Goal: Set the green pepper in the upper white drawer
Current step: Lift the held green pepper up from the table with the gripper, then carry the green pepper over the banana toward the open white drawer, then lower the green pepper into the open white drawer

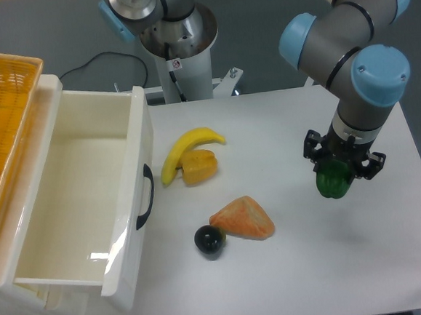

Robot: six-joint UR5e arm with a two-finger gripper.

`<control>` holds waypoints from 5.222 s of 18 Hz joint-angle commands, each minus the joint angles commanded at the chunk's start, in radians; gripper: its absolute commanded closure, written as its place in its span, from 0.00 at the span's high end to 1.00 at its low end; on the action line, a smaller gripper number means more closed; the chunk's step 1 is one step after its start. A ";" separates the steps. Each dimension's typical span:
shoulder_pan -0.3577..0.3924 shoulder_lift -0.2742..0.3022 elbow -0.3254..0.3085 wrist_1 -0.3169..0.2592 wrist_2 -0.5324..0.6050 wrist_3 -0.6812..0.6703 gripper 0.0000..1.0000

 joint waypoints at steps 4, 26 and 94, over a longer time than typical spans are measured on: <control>-0.002 0.018 -0.005 0.000 -0.006 -0.009 0.12; -0.130 0.350 -0.069 0.005 -0.299 -0.491 0.12; -0.583 0.250 -0.169 0.049 -0.305 -0.655 0.51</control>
